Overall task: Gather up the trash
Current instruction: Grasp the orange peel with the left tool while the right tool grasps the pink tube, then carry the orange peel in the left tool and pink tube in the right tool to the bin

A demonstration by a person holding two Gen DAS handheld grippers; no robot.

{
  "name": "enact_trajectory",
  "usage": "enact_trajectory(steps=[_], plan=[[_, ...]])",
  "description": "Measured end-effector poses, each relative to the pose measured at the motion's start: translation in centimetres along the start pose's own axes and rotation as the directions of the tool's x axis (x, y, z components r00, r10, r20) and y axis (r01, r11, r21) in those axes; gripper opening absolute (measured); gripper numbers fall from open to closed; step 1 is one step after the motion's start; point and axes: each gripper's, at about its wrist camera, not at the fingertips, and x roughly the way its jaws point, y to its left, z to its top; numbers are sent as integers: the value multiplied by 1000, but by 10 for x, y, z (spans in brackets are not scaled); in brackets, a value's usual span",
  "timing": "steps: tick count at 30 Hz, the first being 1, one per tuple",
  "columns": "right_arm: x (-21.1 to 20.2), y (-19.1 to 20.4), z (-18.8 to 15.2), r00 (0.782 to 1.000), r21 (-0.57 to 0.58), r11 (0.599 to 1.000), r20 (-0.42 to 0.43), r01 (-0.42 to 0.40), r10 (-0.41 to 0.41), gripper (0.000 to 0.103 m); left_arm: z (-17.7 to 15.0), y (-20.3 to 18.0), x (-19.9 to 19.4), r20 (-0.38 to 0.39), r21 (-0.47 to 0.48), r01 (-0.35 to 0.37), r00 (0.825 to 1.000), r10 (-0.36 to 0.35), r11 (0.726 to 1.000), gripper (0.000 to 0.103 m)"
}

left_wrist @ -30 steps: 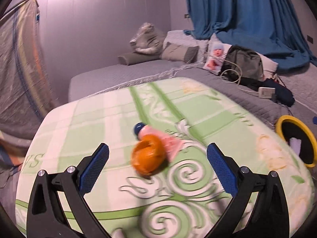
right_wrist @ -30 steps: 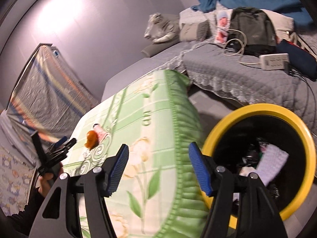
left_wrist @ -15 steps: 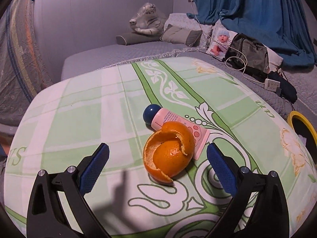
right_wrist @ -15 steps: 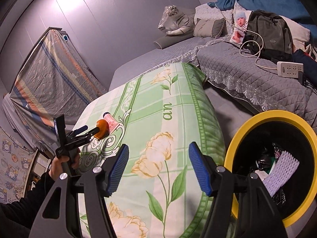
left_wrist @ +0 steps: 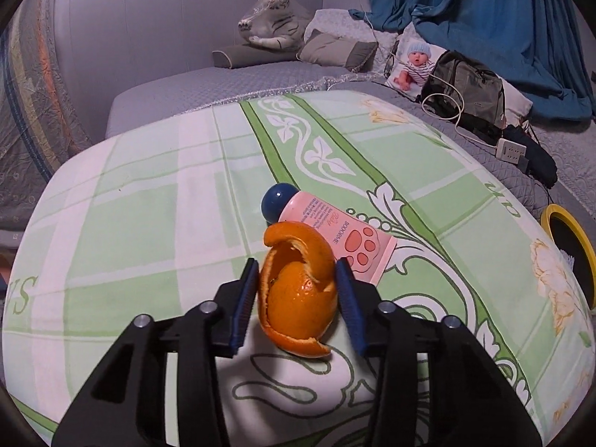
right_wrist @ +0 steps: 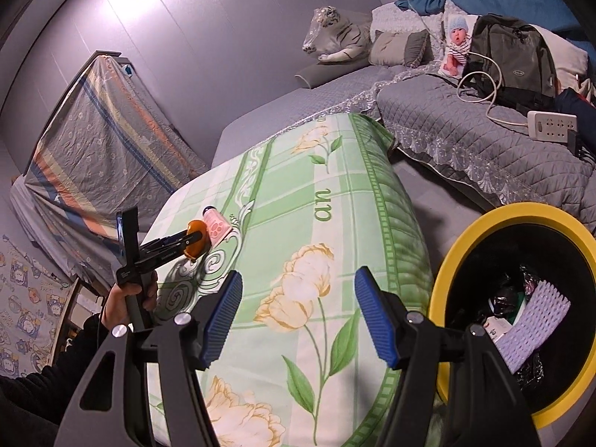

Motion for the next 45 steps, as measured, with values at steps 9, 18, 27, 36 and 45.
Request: enact_trajectory(steps=[9,18,27,36,45], plan=[[32,66,29,992,-165,982,-100,-93,77,60,-5,8,-60,84,-36,41,996,-38,999,37],[140,169,74,958,-386,911,-286,-146,32,60,-43,25,-128,169,-112,27,986,-8,993,37],[288,211,106,868,-436,894,-477,-98,-138,60,-73,43,-160,225,-201,60,974,-14,978,37],[356,213,104,823,-445,894,-526,-52,-215,54,-78,52,-166,237,-222,76,971,-22,972,37],[384,207,87,792,-459,888,-549,-18,-268,46,-76,51,-163,255,-228,107,966,-46,968,37]])
